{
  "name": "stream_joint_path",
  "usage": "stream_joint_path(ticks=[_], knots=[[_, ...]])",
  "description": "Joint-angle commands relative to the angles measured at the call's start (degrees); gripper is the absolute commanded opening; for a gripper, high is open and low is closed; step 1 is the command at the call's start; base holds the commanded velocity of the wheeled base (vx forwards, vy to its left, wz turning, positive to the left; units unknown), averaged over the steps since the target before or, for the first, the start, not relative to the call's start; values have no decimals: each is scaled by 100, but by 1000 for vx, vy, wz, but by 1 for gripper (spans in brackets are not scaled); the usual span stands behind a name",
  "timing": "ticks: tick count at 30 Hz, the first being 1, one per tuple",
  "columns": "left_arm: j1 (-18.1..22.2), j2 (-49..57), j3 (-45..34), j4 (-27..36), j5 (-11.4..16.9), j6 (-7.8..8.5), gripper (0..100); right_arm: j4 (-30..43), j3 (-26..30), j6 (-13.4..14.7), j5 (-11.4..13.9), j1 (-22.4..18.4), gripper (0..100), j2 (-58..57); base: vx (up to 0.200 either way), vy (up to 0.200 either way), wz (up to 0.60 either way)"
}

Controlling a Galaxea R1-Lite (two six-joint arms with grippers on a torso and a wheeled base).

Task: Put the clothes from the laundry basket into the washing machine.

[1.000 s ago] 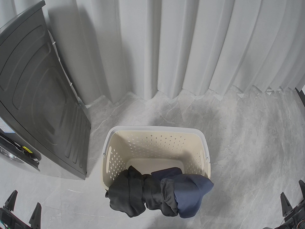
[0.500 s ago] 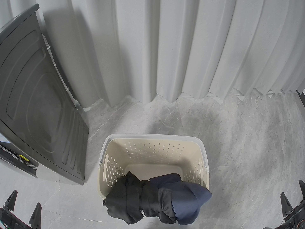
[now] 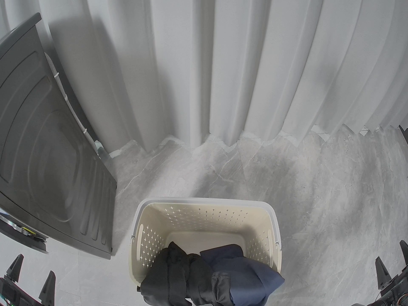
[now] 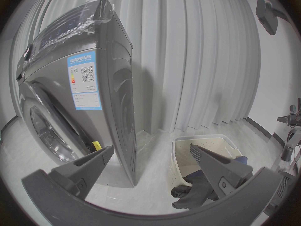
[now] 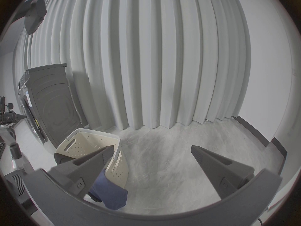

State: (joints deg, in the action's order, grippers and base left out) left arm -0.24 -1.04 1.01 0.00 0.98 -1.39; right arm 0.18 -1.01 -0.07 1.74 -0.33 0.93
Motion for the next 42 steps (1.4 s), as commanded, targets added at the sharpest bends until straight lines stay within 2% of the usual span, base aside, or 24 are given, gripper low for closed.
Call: stream_joint_path(ticks=[1,9,15,24,42], knots=[[-2,86,-92,0,-1,-2,100,-1,92,-1,1,-2,100,-93,0,0,0],[-2,86,-92,0,-1,-2,100,-1,92,-1,1,-2,100,-93,150,0,0],[-2,86,-92,0,-1,-2,100,-1,92,-1,1,-2,100,-93,0,0,0],[-2,86,-92,0,-1,-2,100,-1,92,-1,1,-2,100,-93,200,0,0],[-2,86,-92,0,-1,7,100,-1,92,-1,1,-2,100,-93,0,0,0]])
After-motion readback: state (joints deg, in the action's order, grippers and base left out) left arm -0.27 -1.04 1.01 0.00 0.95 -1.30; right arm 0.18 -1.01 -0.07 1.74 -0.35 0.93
